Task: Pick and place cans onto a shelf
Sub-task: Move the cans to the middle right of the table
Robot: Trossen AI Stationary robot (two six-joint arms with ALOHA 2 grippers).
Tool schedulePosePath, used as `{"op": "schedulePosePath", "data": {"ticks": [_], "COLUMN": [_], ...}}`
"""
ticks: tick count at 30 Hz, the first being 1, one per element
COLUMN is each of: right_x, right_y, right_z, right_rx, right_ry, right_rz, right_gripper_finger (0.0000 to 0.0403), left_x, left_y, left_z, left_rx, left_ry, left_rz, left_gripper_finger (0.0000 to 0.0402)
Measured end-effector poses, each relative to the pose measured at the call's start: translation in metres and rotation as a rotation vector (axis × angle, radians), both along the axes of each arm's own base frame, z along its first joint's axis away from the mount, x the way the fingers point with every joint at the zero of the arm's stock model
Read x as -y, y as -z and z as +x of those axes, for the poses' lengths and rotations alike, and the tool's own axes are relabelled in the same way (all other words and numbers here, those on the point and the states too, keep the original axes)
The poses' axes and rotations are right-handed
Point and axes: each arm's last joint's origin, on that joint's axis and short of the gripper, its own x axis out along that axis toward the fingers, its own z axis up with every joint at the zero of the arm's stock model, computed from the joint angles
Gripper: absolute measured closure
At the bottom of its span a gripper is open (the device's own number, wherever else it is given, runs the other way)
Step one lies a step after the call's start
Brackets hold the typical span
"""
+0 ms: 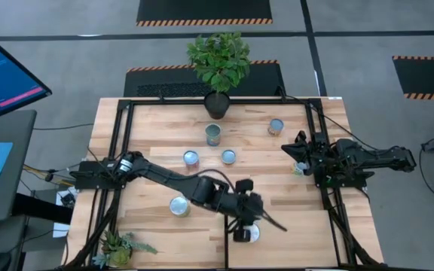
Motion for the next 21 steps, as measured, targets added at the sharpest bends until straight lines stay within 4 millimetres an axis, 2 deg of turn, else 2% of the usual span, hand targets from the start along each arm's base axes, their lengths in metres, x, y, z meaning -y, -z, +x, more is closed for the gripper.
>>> {"op": "schedulePosePath", "data": {"ticks": [5, 9, 12, 14, 16, 18, 21], "right_x": [-0.004, -0.006, -0.006, -0.006, -0.006, -0.006, -0.006], "right_y": [-0.01, -0.019, -0.02, -0.019, -0.018, -0.016, -0.013], "right_z": [-0.003, -0.007, -0.007, -0.007, -0.006, -0.005, -0.004], "right_rx": [0.109, 0.207, 0.213, 0.208, 0.189, 0.175, 0.14], "right_ry": [-0.122, -0.17, -0.169, -0.17, -0.178, -0.187, -0.205], "right_rz": [-0.052, -0.116, -0.121, -0.118, -0.097, -0.075, -0.038], "right_gripper_finger": [0.0356, 0.0356, 0.0356, 0.0356, 0.0356, 0.0356, 0.0356], "left_x": [-0.011, -0.029, -0.043, -0.05, -0.048, -0.042, -0.036], "left_y": [-0.028, -0.041, -0.046, -0.047, -0.046, -0.048, -0.048], "left_z": [-0.014, -0.045, -0.073, -0.093, -0.097, -0.11, -0.131], "left_rx": [-0.022, -0.146, -0.315, -0.457, -0.466, -0.498, -0.533], "left_ry": [0.0, -0.11, -0.244, -0.314, -0.324, -0.271, -0.328], "left_rz": [0.101, 0.283, 0.371, 0.357, 0.272, 0.23, 0.186], "left_gripper_finger": [0.0324, 0.0324, 0.0324, 0.0324, 0.0324, 0.0324, 0.0324]}}
